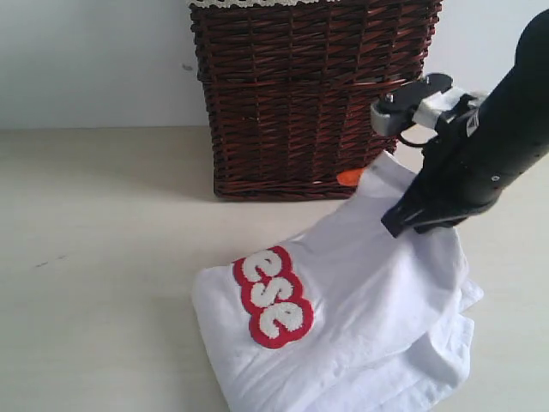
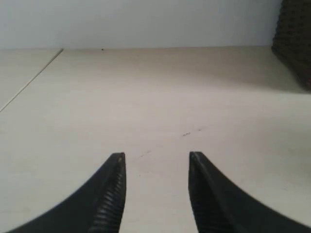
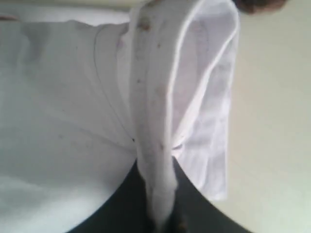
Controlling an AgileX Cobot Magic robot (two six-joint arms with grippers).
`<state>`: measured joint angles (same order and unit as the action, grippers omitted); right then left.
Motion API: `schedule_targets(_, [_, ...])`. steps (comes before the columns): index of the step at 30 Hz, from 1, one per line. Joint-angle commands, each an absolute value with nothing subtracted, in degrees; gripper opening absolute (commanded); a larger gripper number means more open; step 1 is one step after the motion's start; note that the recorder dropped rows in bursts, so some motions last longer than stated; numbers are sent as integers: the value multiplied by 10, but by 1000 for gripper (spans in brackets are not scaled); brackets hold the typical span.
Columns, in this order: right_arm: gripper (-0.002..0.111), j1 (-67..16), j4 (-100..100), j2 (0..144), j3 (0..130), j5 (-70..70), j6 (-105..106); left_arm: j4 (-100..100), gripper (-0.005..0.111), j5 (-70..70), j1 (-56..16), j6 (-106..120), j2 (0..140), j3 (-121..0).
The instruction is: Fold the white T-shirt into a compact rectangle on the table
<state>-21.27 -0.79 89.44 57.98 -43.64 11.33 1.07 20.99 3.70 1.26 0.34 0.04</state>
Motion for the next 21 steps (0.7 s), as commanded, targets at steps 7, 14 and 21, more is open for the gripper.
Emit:
schedule_targets(7, [46,-213,205,934,584,-402,-72,8,42,204,38,13,0,0])
schedule_targets(14, [49,-213,213,921,587,-399,-115,8,42,204,38,13,0,0])
schedule_targets(21, [10,-213,-89,918,592,-453,116,8,42,204,38,13,0,0])
